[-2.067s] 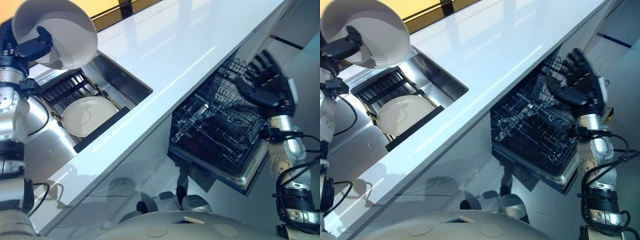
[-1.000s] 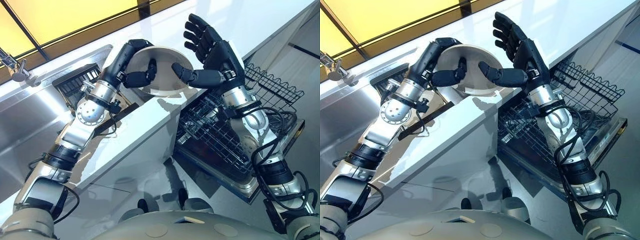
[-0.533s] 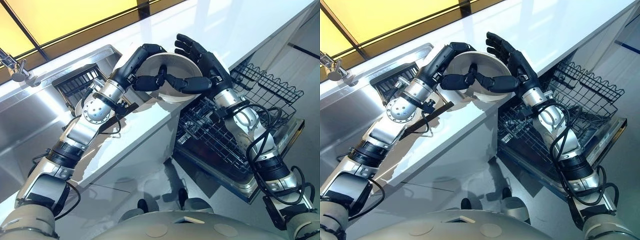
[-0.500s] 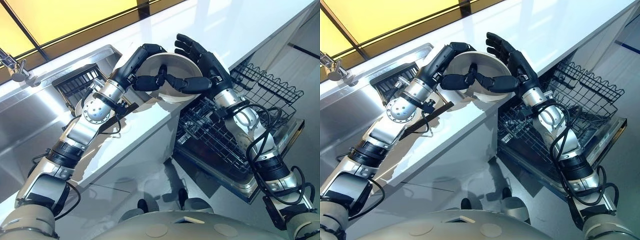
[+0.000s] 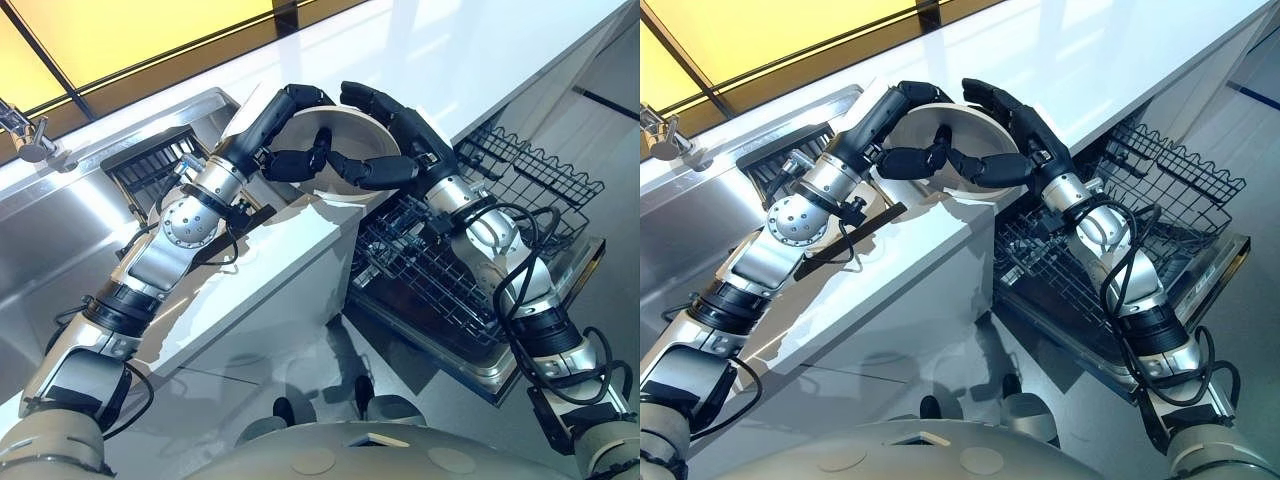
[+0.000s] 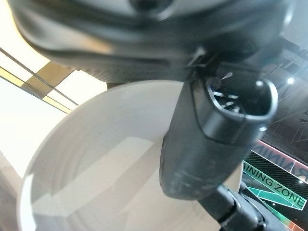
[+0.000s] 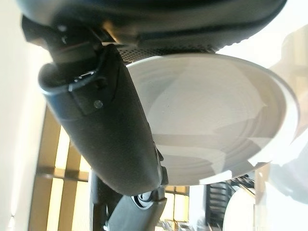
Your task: Pick up plates and place into dishwasher.
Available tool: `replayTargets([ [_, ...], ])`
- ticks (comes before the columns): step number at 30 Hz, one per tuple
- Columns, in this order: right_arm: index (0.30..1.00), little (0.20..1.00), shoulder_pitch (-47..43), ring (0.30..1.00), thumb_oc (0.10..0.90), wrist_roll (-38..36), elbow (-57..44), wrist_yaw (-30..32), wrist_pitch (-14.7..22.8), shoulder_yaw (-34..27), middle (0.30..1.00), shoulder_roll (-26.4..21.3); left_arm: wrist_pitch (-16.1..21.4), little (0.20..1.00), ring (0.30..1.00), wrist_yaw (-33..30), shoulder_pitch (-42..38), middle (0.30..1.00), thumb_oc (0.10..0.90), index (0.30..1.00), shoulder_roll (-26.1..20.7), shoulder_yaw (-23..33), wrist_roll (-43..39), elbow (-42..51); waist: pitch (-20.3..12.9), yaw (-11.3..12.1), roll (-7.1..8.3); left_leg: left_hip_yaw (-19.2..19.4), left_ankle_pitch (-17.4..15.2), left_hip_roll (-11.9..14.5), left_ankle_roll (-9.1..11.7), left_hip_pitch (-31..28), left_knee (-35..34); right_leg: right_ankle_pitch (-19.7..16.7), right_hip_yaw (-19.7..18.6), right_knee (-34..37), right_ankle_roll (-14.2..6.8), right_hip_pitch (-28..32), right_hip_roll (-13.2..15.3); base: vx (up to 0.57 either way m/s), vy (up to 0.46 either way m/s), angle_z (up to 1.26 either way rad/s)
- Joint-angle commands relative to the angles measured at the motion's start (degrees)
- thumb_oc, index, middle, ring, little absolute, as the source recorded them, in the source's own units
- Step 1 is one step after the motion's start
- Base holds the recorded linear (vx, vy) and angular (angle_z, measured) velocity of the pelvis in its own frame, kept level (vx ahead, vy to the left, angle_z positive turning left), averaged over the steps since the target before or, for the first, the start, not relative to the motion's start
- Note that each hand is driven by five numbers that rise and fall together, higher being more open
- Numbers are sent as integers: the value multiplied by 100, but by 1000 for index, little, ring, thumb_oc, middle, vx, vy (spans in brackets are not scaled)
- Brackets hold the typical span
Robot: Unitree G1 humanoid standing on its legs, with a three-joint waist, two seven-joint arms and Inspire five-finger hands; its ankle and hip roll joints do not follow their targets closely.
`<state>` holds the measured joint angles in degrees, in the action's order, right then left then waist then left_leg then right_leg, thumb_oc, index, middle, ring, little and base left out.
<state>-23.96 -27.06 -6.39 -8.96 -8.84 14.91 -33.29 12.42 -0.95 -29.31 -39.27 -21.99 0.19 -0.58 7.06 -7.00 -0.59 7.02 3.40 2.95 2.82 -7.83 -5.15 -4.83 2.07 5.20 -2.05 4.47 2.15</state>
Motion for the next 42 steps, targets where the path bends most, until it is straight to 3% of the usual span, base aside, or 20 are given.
replayTargets([
  [1, 427, 348, -724, 427, 248, 69, -55, -171, 224, 56, 427, -66, 538, 200, 300, -506, -913, 300, 100, 300, -260, 163, 98, 423, -513, 32, 97, 295, -428, -304, -304, 19, 15, 367, 206, -125, -158, 84, -370, 0, 0, 0],
  [2, 300, 200, -734, 300, 100, 54, 4, -275, 178, 56, 300, -169, 578, 200, 300, -563, -900, 300, 100, 300, -308, 191, 134, 336, -522, 21, 103, 295, -415, -302, -293, 23, 15, 361, 202, -119, -157, 84, -374, 0, 0, 0],
  [19, 300, 200, -696, 300, 100, 2, 179, -393, 230, -55, 300, -337, 621, 200, 300, -572, -726, 300, 100, 300, -399, 398, -149, 156, -501, 20, 105, 263, -386, -253, -270, 17, 15, 398, 193, -136, -137, 103, -387, 0, 0, 0],
  [20, 300, 200, -695, 300, 100, -27, 185, -319, 280, -71, 300, -310, 551, 458, 521, -474, -696, 521, 358, 521, -369, 405, -420, 148, -496, 26, 102, 255, -383, -251, -267, 13, 15, 402, 191, -140, -136, 110, -388, 36, -10, 0],
  [21, 300, 200, -672, 300, 100, -57, 159, -233, 348, -110, 300, -290, 377, 900, 900, -266, -640, 900, 800, 900, -311, 430, -831, 139, -489, 30, 98, 253, -382, -246, -268, 8, 15, 404, 195, -143, -136, 115, -385, 38, -11, 0],
  [26, 300, 200, -652, 300, 100, -108, 112, 289, 686, -254, 300, -59, -333, 900, 900, 269, -244, 900, 800, 900, 182, 583, -2081, 140, -445, 68, 79, 206, -385, -242, -267, -8, 15, 417, 172, -149, -133, 129, -392, 13, -5, 0],
  [32, 300, 200, -769, 300, 100, -225, 56, 1332, 1252, -779, 300, 133, -560, 900, 900, 171, -35, 900, 800, 900, 392, 1007, -2996, -175, -427, 89, 17, 130, -390, -242, -278, -2, 15, 476, 118, -213, -112, 122, -397, 24, 0, 0],
  [37, 300, 200, -704, 300, 100, 318, 156, 2453, 1674, -1364, 300, 161, -780, 900, 900, -50, 130, 900, 800, 900, 470, 1415, -3079, -248, -442, 123, -35, 23, -409, -258, -285, 17, 15, 544, 98, -248, -95, 134, -394, 41, -8, 6],
  [42, 300, 200, -504, 300, 100, 1788, 666, 3591, 1864, -1943, 300, -369, -835, 900, 900, -191, 288, 900, 800, 900, 366, 1750, -3141, -306, -454, 159, -57, -58, -405, -259, -281, 18, 15, 617, 133, -302, -71, 155, -398, 35, -19, 7],
])
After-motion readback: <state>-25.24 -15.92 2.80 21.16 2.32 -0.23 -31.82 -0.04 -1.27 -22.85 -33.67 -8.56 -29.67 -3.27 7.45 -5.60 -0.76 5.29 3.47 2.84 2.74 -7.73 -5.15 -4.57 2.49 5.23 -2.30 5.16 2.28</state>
